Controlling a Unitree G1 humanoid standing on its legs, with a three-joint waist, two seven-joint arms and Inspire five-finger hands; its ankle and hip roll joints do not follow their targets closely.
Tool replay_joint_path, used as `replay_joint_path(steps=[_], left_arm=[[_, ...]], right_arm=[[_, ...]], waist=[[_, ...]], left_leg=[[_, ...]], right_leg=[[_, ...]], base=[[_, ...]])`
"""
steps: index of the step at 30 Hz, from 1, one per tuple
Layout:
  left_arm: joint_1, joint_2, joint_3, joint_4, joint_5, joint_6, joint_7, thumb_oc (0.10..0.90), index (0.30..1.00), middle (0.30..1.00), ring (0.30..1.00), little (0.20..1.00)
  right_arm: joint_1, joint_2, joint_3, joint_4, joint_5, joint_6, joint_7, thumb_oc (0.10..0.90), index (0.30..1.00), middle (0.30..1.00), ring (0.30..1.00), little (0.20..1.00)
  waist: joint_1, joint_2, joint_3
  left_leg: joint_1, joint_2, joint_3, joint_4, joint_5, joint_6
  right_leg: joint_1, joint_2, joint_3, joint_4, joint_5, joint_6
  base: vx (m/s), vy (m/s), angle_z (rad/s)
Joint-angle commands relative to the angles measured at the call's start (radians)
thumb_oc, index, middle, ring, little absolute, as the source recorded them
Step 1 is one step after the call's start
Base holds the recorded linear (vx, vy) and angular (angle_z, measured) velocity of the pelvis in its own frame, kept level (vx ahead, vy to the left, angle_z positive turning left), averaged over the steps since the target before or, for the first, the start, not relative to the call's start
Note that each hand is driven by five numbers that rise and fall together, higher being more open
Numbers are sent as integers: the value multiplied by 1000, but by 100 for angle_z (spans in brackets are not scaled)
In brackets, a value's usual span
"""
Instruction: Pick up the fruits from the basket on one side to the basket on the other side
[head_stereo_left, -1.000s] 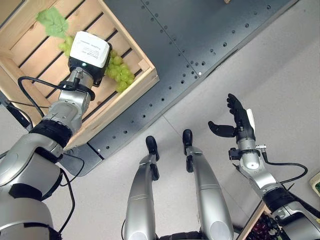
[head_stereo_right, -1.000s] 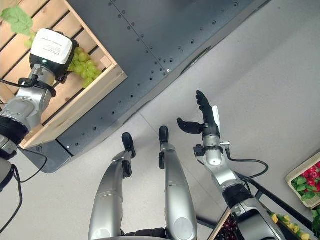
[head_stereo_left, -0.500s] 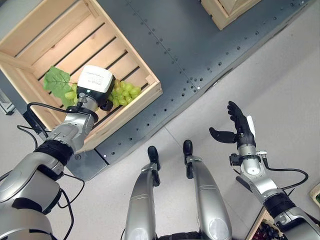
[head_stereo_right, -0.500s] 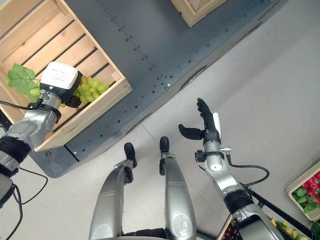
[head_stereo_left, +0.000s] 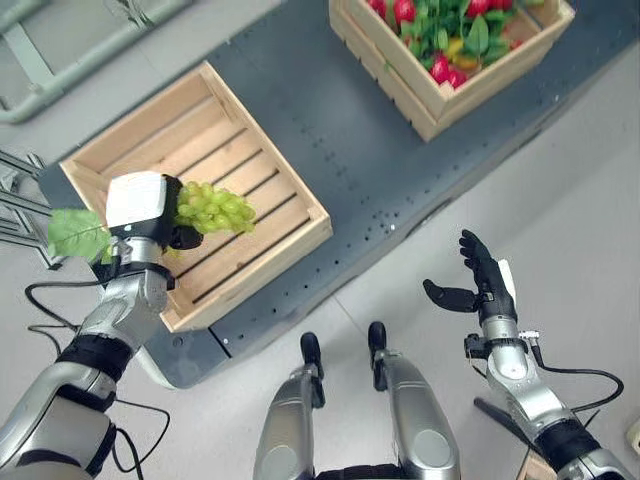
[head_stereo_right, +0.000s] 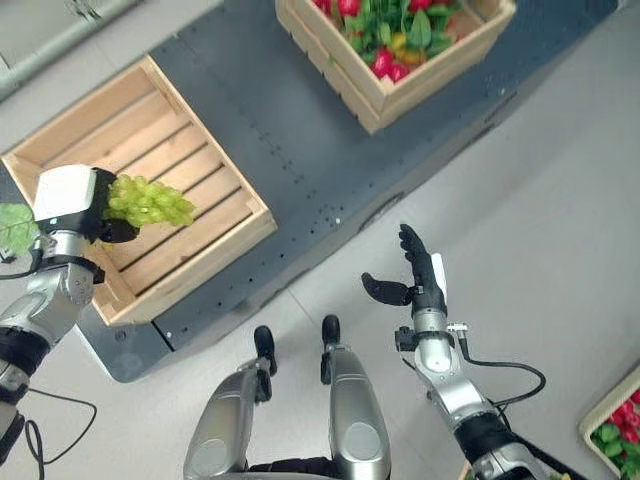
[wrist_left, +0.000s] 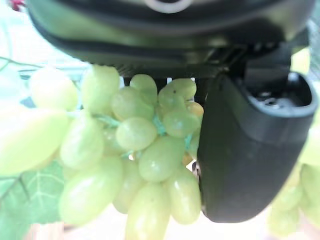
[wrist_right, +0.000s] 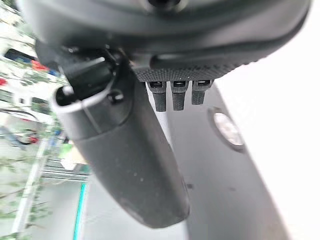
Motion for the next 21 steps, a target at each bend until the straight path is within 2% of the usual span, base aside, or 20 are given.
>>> replay_joint_path(steps=[1,3,4,6,7,8,9,12,15,17,18,21], left_arm=[[-7,94,92,-81,50,0,99,400,300,300,300,300],[6,116,103,-98,69,-12,92,400,300,300,300,300],[9,146,108,-114,79,-31,91,400,300,300,300,300],[10,163,111,-118,88,-50,97,400,300,300,300,300],[3,192,112,-130,99,-83,108,400,300,300,300,300],[2,196,114,-136,105,-88,110,400,300,300,300,300],[-4,214,119,-158,117,-102,107,400,300,300,300,300],[-32,241,103,-181,155,-145,121,400,300,300,300,300],[-106,264,27,-191,226,-199,156,400,300,300,300,300],[-134,272,0,-204,251,-201,158,400,300,300,300,300],[-186,286,-50,-216,306,-242,178,400,300,300,300,300],[-263,294,-124,-233,355,-274,191,400,300,300,300,300]], right_arm=[[13,-23,-63,-121,-9,-93,115,800,900,900,900,900],[28,-31,-68,-136,13,-90,163,800,900,900,900,900],[47,-39,-71,-156,35,-82,215,800,900,900,900,900],[59,-42,-74,-166,50,-72,254,800,900,900,900,900],[78,-50,-79,-181,92,-51,320,800,900,900,900,900],[82,-52,-82,-186,103,-44,334,800,900,900,900,900],[94,-57,-92,-209,136,-13,392,800,900,900,900,900],[88,-90,-101,-248,176,35,461,800,900,900,900,900],[28,-148,-102,-315,204,95,486,800,900,900,900,900],[2,-164,-106,-334,226,117,488,800,900,900,900,900],[-65,-186,-109,-357,274,173,502,800,900,900,900,900],[-143,-192,-98,-366,337,236,515,800,900,900,900,900]], waist=[[-5,34,-173],[-7,39,-197],[-13,46,-231],[-15,50,-249],[-20,55,-283],[-20,56,-289],[-20,59,-317],[-18,60,-357],[-11,60,-396],[-10,60,-405],[-7,62,-422],[-3,63,-438]], left_leg=[[68,-56,-8,1,-77,15],[102,-57,-6,-33,-72,14],[137,-58,-2,-69,-67,13],[158,-57,-1,-89,-63,13],[187,-55,2,-120,-57,12],[194,-55,2,-127,-55,11],[216,-56,0,-152,-50,10],[247,-57,-4,-199,-40,8],[271,-60,-13,-254,-26,3],[266,-60,-19,-254,-27,2],[256,-63,-36,-254,-27,-1],[255,-62,-41,-254,-29,1]], right_leg=[[137,-40,-13,-118,12,25],[173,-39,-10,-155,23,29],[209,-38,-4,-194,35,35],[228,-37,-1,-214,44,37],[255,-36,2,-244,56,41],[262,-35,2,-252,59,42],[286,-34,4,-280,70,45],[318,-32,2,-333,93,51],[348,-24,-3,-396,123,58],[345,-22,-3,-396,125,59],[340,-15,-2,-396,125,59],[338,-13,-5,-396,122,55]], base=[[161,25,2],[117,3,0],[107,-10,0],[107,-32,-1],[98,-47,-2],[152,-73,-2],[108,-70,-1],[73,-84,3],[-13,-101,5],[-77,-98,2],[-100,-102,-1],[-59,-74,3]])
